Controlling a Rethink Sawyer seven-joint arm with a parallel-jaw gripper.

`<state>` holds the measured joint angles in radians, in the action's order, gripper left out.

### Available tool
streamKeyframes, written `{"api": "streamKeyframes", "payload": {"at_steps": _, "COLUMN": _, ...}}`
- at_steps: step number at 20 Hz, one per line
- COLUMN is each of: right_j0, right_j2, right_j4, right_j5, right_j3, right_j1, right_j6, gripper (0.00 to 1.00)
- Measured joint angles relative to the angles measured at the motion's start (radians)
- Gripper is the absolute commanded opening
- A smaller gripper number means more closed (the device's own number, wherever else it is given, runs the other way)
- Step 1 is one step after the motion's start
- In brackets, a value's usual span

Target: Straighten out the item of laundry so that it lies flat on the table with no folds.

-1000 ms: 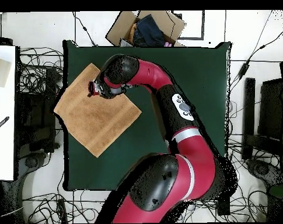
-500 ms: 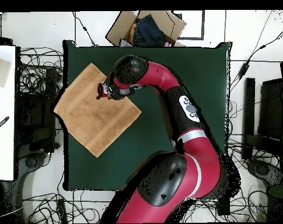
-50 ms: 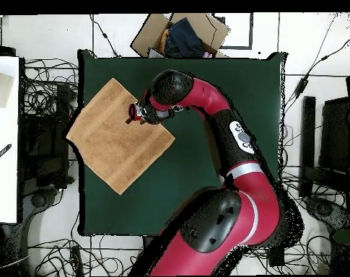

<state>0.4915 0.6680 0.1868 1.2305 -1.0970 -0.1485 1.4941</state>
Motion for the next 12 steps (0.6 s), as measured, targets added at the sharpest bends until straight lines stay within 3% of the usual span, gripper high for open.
{"api": "streamKeyframes", "payload": {"at_steps": 12, "right_j0": 0.012, "right_j2": 0.000, "right_j4": 0.000, "right_j5": 0.072, "right_j3": 0.071, "right_j1": 0.005, "right_j6": -0.011, "gripper": 1.00}}
